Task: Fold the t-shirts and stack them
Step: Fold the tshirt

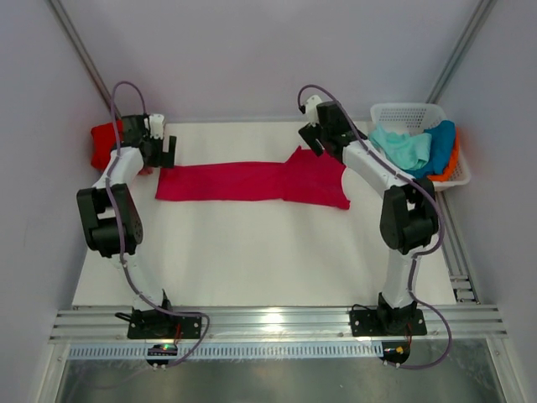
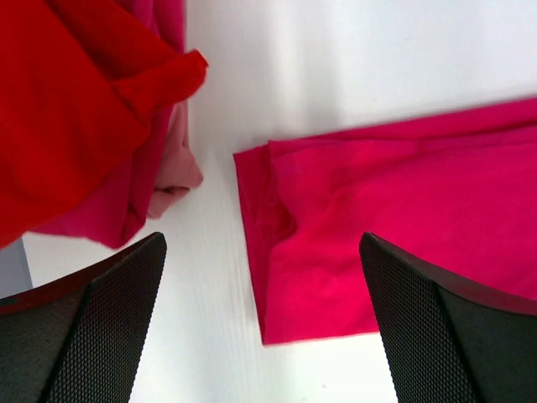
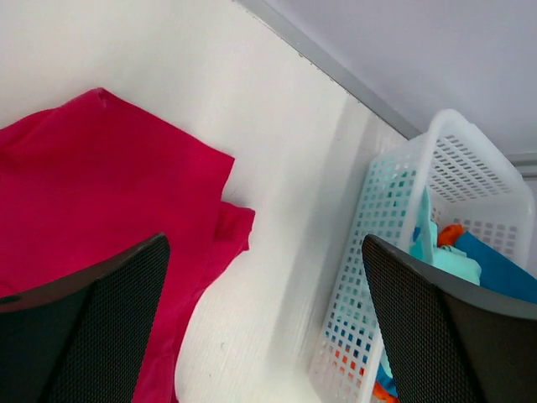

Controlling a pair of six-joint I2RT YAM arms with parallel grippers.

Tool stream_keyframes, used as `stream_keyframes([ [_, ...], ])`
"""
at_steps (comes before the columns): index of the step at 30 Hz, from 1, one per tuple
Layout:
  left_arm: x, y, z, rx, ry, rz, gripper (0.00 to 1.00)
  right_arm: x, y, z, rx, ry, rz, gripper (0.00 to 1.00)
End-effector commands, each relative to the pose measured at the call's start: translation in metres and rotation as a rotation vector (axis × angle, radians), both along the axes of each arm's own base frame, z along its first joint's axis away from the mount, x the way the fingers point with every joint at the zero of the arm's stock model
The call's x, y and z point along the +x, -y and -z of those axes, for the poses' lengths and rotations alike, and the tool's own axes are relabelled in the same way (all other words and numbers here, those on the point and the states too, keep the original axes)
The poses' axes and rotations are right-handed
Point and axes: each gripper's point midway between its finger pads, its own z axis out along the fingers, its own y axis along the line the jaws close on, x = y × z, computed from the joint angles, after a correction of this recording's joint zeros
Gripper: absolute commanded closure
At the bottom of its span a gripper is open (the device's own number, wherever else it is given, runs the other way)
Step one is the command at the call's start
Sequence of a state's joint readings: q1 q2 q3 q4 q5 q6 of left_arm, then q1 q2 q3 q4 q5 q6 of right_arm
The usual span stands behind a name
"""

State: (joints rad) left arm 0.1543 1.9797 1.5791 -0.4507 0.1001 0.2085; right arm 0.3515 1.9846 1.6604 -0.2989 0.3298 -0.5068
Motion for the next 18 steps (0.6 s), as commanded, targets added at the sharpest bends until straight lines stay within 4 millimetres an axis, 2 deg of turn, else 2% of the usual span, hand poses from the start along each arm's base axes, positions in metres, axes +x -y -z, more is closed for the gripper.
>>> stream_keyframes([
  [1, 0.006, 0.009, -0.047, 0.04, 0.186, -0.007, 0.01, -0.017, -0.001, -0.027, 0.069, 0.055, 0.048, 0.01],
  [2, 0.003, 0.013, -0.045, 0.021, 0.179, 0.004, 0.01, -0.024, -0.009, -0.021, 0.111, 0.031, 0.013, 0.01],
  [3, -0.004, 0.02, -0.041, -0.012, 0.148, 0.025, 0.01, -0.037, -0.011, 0.0, 0.115, -0.023, -0.013, 0.01],
  [4, -0.007, 0.026, -0.034, -0.035, 0.12, 0.059, 0.01, -0.046, -0.015, -0.002, 0.141, -0.038, -0.047, 0.01],
  [6, -0.01, 0.052, -0.031, -0.143, 0.088, 0.163, 0.01, -0.063, -0.033, 0.015, 0.195, -0.107, -0.144, 0.01],
  [8, -0.019, 0.078, -0.016, -0.268, 0.02, 0.259, 0.01, -0.078, -0.036, 0.037, 0.196, -0.173, -0.174, 0.01],
  [12, -0.014, 0.105, -0.011, -0.425, -0.016, 0.347, 0.01, -0.088, -0.035, 0.067, 0.184, -0.212, -0.199, 0.01],
  [18, 0.004, 0.11, -0.004, -0.47, -0.02, 0.369, 0.01, -0.085, -0.041, 0.081, 0.193, -0.239, -0.213, 0.01],
])
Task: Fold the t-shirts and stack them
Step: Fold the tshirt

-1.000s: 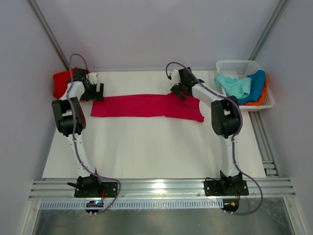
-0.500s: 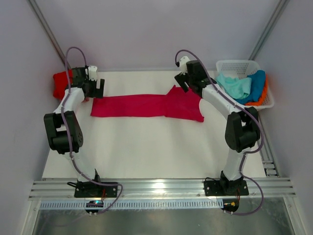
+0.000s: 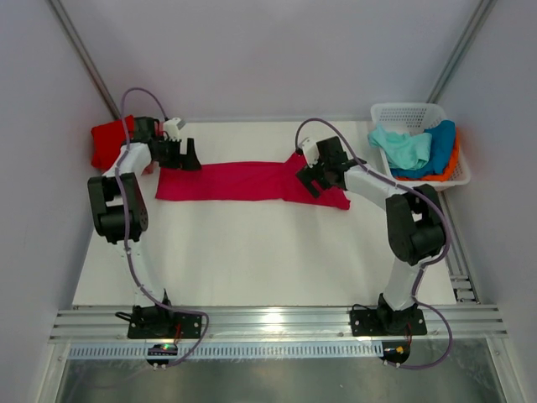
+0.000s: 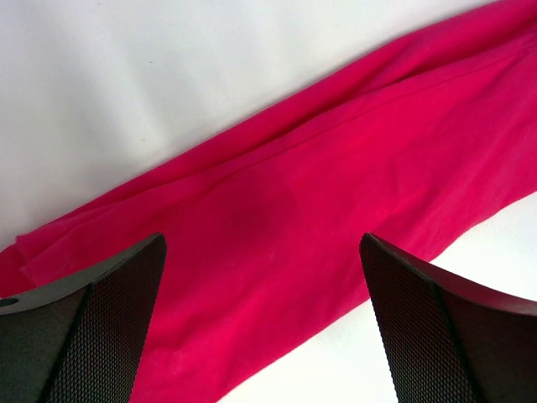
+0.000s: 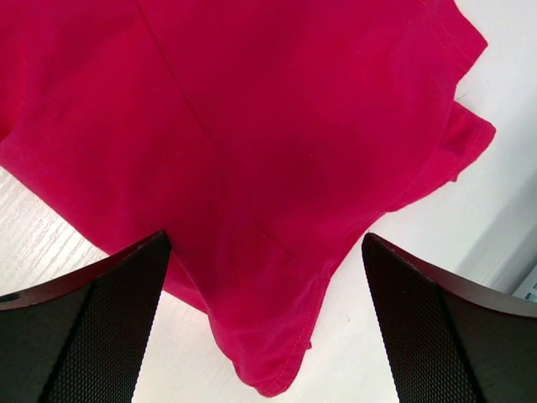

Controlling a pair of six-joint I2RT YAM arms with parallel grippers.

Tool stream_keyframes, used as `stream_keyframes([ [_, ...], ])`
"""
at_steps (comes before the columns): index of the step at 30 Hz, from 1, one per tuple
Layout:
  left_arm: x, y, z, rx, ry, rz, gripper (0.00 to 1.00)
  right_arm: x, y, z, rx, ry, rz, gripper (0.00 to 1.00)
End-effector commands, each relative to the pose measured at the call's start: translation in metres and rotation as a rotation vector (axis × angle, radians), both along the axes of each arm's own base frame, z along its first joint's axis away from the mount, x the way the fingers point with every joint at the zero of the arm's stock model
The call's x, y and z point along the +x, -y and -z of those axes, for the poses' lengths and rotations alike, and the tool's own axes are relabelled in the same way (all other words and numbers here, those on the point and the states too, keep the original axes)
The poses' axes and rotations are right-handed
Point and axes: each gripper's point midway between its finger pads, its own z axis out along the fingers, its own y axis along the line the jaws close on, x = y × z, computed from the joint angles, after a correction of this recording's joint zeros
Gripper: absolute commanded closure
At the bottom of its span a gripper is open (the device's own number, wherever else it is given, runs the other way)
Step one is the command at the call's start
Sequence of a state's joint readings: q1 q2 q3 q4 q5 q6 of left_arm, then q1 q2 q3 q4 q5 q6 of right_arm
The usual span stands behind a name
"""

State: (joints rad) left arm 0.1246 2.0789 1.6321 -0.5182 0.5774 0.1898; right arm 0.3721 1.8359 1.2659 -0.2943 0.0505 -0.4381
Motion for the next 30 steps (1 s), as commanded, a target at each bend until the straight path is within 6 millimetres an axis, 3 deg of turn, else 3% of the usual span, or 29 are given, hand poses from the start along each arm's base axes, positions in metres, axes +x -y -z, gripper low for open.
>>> stream_keyframes([
  [1, 0.011, 0.011, -0.018, -0.073, 0.039, 0.041, 0.01, 0.017, -0.015, -0.012, 0.059, 0.051, -0.017, 0.01],
  [6, 0.018, -0.001, 0.005, -0.014, 0.01, 0.005, 0.01, 0.02, -0.013, 0.003, 0.029, 0.012, 0.008, 0.01],
  [13, 0.011, -0.035, 0.034, 0.159, -0.059, -0.1, 0.01, 0.017, 0.012, 0.023, -0.107, -0.009, 0.05, 0.01],
  [20, -0.01, -0.06, 0.019, 0.297, -0.144, -0.167, 0.01, 0.012, 0.026, 0.029, -0.175, -0.031, 0.057, 0.01],
  [30, -0.034, -0.077, 0.023, 0.415, -0.162, -0.16, 0.01, 0.0, 0.038, 0.035, -0.189, -0.057, 0.069, 0.01],
])
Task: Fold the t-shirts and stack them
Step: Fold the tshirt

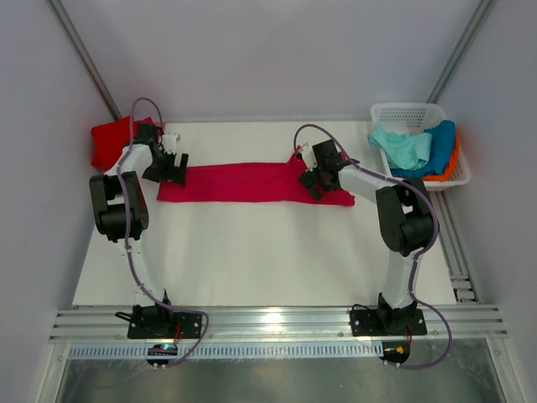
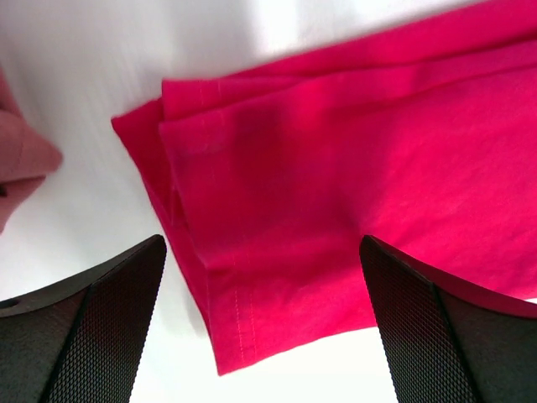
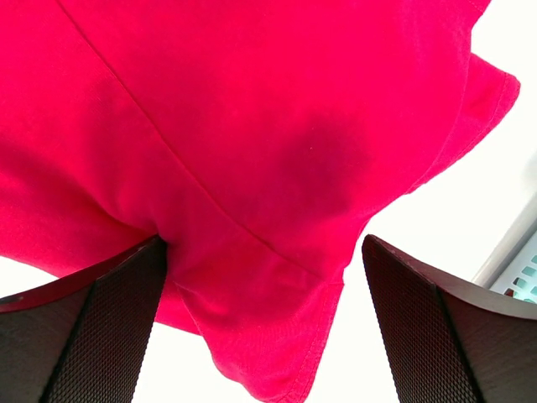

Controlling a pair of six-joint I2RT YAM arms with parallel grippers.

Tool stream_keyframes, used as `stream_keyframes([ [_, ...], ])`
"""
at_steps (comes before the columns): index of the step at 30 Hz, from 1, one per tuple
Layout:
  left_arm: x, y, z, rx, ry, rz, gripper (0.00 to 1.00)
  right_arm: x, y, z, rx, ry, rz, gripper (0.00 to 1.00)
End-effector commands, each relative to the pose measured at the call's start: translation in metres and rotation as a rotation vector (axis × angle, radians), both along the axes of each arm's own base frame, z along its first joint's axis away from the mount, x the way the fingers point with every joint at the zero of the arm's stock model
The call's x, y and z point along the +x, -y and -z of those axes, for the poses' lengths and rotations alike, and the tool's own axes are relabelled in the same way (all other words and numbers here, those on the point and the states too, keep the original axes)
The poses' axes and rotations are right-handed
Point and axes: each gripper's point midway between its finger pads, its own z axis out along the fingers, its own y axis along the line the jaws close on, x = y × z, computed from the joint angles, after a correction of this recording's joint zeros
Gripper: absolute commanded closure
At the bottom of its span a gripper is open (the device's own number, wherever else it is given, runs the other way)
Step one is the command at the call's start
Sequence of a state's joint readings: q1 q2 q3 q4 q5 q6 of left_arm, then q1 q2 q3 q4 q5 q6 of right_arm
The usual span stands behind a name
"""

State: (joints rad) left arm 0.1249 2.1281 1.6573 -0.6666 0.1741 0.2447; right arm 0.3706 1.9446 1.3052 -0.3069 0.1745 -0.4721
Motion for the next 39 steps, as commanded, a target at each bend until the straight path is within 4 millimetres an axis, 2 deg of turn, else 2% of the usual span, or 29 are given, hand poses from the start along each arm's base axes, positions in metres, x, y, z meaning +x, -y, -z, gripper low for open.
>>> stream_keyframes([
  [1, -0.015, -0.01, -0.018, 0.062, 0.011, 0.007, 0.01, -0.011, 0.018, 0.004, -0.046, -0.019, 0.019, 0.01],
  [2, -0.018, -0.009, -0.019, 0.06, 0.011, 0.01, 0.01, -0.017, 0.021, 0.009, -0.058, -0.032, 0.016, 0.01],
  [5, -0.027, -0.004, -0.033, 0.041, 0.055, 0.014, 0.01, -0.02, 0.022, -0.002, -0.054, 0.01, -0.008, 0.01],
  [6, -0.024, -0.002, -0.042, 0.036, 0.092, 0.014, 0.01, -0.024, 0.024, -0.002, -0.054, 0.016, -0.011, 0.01],
  [9, -0.03, 0.012, -0.081, -0.027, 0.192, 0.024, 0.01, -0.025, 0.021, -0.029, -0.026, 0.055, -0.027, 0.01],
  [10, -0.031, 0.017, -0.108, -0.042, 0.262, 0.028, 0.01, -0.025, 0.019, -0.047, -0.007, 0.084, -0.023, 0.01],
  [12, -0.033, 0.03, -0.139, -0.107, 0.343, 0.053, 0.01, -0.024, 0.013, -0.074, 0.047, 0.114, -0.016, 0.01],
  [13, -0.036, 0.035, -0.169, -0.116, 0.418, 0.066, 0.01, -0.025, 0.011, -0.098, 0.076, 0.162, -0.015, 0.01],
  [15, -0.041, 0.043, -0.201, -0.145, 0.485, 0.079, 0.01, -0.025, 0.007, -0.13, 0.12, 0.221, -0.025, 0.01],
  [16, -0.044, 0.044, -0.222, -0.15, 0.525, 0.08, 0.01, -0.029, 0.007, -0.156, 0.144, 0.277, -0.031, 0.01],
  [18, -0.058, 0.052, -0.268, -0.16, 0.628, 0.111, 0.01, -0.034, 0.005, -0.183, 0.181, 0.335, -0.045, 0.01],
  [19, -0.065, 0.055, -0.279, -0.164, 0.659, 0.125, 0.01, -0.037, 0.005, -0.192, 0.195, 0.361, -0.05, 0.01],
  [20, -0.068, 0.057, -0.297, -0.159, 0.729, 0.147, 0.01, -0.043, 0.005, -0.211, 0.233, 0.42, -0.054, 0.0],
  [21, -0.083, 0.056, -0.309, -0.134, 0.792, 0.132, 0.01, -0.047, 0.005, -0.216, 0.254, 0.444, -0.047, 0.01],
  [22, -0.086, 0.047, -0.315, -0.109, 0.843, 0.073, 0.01, -0.049, 0.004, -0.22, 0.287, 0.467, -0.04, 0.01],
  [23, -0.082, 0.04, -0.341, -0.107, 0.986, 0.01, 0.01, -0.051, 0.005, -0.214, 0.312, 0.483, -0.017, 0.01],
  [24, -0.091, 0.038, -0.326, -0.142, 0.994, -0.059, 0.01, -0.054, 0.007, -0.215, 0.343, 0.503, 0.01, 0.01],
  [25, -0.093, 0.058, -0.32, -0.277, 0.966, -0.037, 0.01, -0.055, 0.011, -0.209, 0.367, 0.495, 0.04, 0.0],
  [26, -0.099, 0.071, -0.299, -0.309, 0.884, 0.033, 0.01, -0.064, 0.001, -0.192, 0.394, 0.425, -0.028, 0.01],
  [27, -0.103, 0.082, -0.294, -0.332, 0.835, 0.118, 0.14, -0.065, -0.005, -0.183, 0.408, 0.385, -0.061, 0.0],
  [28, -0.103, 0.092, -0.275, -0.381, 0.742, 0.165, 0.2, -0.067, -0.005, -0.178, 0.411, 0.361, -0.067, 0.01],
  [29, -0.104, 0.095, -0.268, -0.403, 0.696, 0.161, 0.28, -0.07, -0.009, -0.173, 0.407, 0.328, -0.096, 0.01],
  [30, -0.105, 0.095, -0.26, -0.414, 0.668, 0.146, 0.42, -0.069, -0.011, -0.173, 0.419, 0.326, -0.095, 0.01],
  [32, -0.101, 0.086, -0.257, -0.367, 0.707, 0.117, 0.48, -0.069, -0.012, -0.169, 0.414, 0.338, -0.117, 0.03],
  [34, -0.096, 0.074, -0.243, -0.277, 0.744, 0.118, 0.46, -0.069, -0.013, -0.166, 0.428, 0.344, -0.115, 0.05],
  [35, -0.093, 0.061, -0.237, -0.198, 0.752, 0.099, 0.46, -0.071, -0.013, -0.157, 0.419, 0.327, -0.124, 0.11],
  [36, -0.093, 0.057, -0.223, -0.182, 0.728, 0.076, 0.45, -0.072, -0.015, -0.153, 0.418, 0.315, -0.136, 0.12],
  [38, -0.089, 0.05, -0.211, -0.166, 0.737, 0.032, 0.43, -0.071, -0.012, -0.144, 0.408, 0.301, -0.123, 0.12],
  [39, -0.093, 0.053, -0.182, -0.188, 0.698, 0.016, 0.42, -0.069, -0.008, -0.142, 0.396, 0.307, -0.107, 0.12],
])
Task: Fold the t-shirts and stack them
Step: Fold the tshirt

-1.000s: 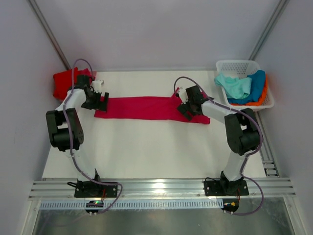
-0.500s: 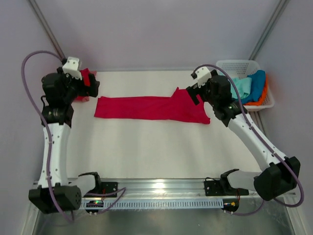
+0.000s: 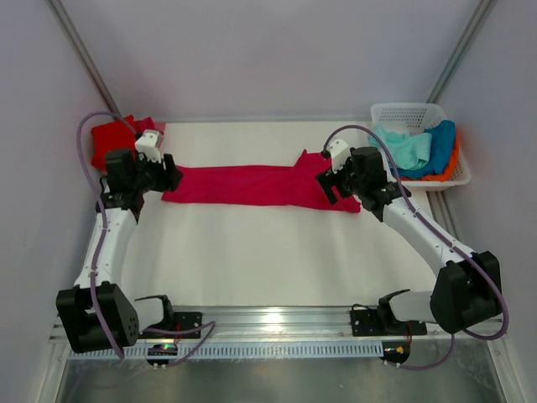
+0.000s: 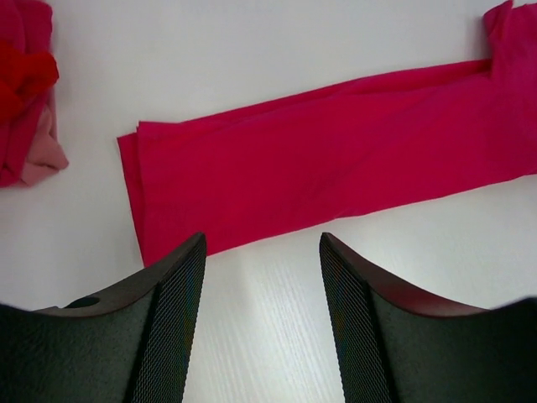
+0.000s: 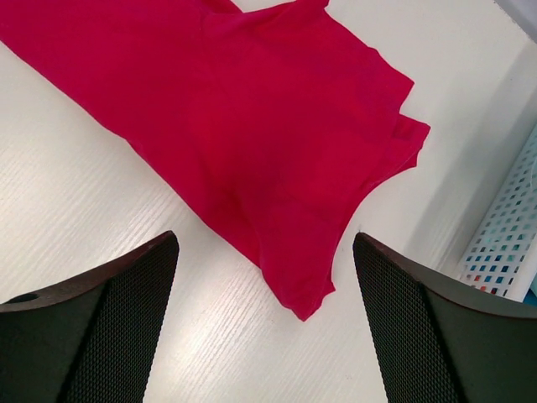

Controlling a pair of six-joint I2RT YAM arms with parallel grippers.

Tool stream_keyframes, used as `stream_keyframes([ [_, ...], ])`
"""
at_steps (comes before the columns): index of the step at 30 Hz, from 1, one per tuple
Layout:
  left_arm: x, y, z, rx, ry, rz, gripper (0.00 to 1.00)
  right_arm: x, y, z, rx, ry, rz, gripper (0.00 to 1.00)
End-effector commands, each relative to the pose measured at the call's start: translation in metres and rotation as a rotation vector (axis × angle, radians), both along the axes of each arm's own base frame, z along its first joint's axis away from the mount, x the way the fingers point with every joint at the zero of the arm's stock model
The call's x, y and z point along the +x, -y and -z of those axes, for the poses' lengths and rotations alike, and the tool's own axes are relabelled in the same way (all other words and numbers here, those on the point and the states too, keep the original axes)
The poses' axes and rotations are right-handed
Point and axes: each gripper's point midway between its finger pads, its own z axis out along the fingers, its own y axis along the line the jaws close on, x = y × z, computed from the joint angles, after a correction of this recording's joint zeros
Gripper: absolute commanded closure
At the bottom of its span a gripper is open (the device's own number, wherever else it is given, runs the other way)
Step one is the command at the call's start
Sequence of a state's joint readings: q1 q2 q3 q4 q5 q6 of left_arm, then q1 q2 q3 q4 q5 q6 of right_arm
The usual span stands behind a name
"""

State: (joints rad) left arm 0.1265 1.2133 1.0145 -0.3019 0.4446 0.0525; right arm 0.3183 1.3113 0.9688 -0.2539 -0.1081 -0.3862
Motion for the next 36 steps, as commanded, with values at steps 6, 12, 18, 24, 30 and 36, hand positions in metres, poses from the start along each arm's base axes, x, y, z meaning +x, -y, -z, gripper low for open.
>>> stream_keyframes([
  [6, 0.011, -0.012, 0.062, -0.017, 0.128, -0.104, 0.4, 0.025, 0.018, -0.008, 0.052, 0.13, 0.132, 0.08],
  [12, 0.023, -0.02, 0.106, -0.009, 0.068, -0.139, 0.38, 0.031, 0.022, 0.006, 0.071, 0.093, 0.18, 0.04],
  [18, 0.023, -0.017, 0.13, -0.025, 0.042, -0.134, 0.31, 0.026, 0.018, 0.017, 0.055, 0.078, 0.133, 0.02],
  [24, 0.011, -0.014, 0.141, -0.009, 0.028, -0.105, 0.26, 0.026, 0.02, 0.02, 0.051, 0.071, 0.142, 0.02],
  [30, 0.005, -0.009, 0.143, -0.007, 0.009, -0.072, 0.04, 0.035, 0.022, 0.024, 0.05, 0.083, 0.166, 0.01],
  [36, 0.009, -0.009, 0.157, -0.009, -0.126, -0.033, 0.07, 0.038, 0.005, 0.021, 0.079, 0.118, 0.057, 0.01],
])
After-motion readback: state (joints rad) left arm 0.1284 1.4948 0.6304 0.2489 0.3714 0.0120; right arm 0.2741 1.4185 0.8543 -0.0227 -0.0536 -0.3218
